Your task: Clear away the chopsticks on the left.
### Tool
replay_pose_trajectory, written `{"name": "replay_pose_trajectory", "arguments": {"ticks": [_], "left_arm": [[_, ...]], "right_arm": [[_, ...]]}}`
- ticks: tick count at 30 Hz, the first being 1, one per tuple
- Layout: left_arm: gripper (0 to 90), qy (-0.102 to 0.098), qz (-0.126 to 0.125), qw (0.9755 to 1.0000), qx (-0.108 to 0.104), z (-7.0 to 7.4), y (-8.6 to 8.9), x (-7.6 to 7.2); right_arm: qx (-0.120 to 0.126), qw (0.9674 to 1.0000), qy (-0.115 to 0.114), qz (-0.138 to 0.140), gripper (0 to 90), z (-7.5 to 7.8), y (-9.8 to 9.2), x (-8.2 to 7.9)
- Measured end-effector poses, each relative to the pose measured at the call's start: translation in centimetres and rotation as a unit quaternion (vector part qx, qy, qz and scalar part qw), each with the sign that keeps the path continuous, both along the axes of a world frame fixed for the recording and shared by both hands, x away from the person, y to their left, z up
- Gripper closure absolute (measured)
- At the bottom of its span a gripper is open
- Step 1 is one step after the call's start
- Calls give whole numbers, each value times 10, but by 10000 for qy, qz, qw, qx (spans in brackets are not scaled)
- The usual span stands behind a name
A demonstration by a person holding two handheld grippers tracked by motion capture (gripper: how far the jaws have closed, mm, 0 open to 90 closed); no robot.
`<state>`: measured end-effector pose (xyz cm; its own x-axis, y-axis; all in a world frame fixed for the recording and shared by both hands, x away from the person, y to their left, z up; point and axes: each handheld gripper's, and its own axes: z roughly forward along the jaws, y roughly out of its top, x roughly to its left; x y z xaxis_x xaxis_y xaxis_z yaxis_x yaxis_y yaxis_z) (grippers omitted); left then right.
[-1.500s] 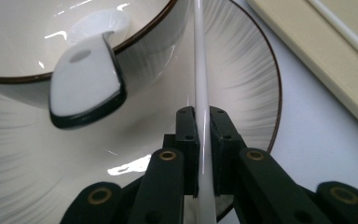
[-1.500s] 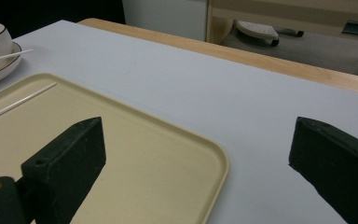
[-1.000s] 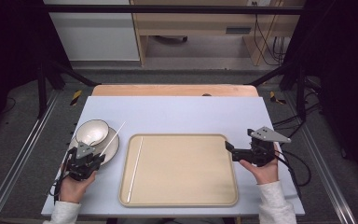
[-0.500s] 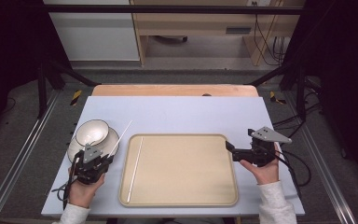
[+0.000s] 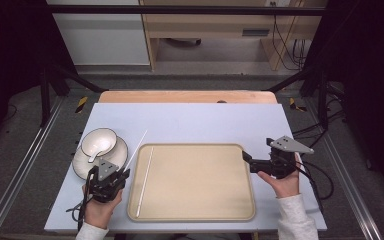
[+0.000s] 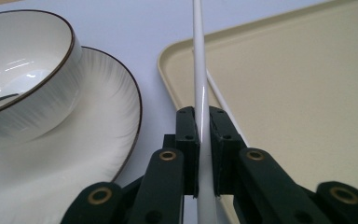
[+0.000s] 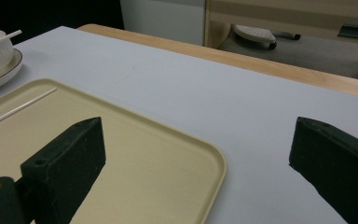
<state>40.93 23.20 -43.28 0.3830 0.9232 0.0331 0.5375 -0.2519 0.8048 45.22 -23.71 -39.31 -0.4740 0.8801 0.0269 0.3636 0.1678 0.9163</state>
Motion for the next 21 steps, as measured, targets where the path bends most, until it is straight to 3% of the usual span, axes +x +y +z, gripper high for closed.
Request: {"name": "replay_pose_trajectory", "arguments": {"ticks": [21], "left_arm": [[837,-100,386,9972,-632,-3,-45,-12]], "right_arm": [[170,9998,-73,22,40,4,-2,-4]]}}
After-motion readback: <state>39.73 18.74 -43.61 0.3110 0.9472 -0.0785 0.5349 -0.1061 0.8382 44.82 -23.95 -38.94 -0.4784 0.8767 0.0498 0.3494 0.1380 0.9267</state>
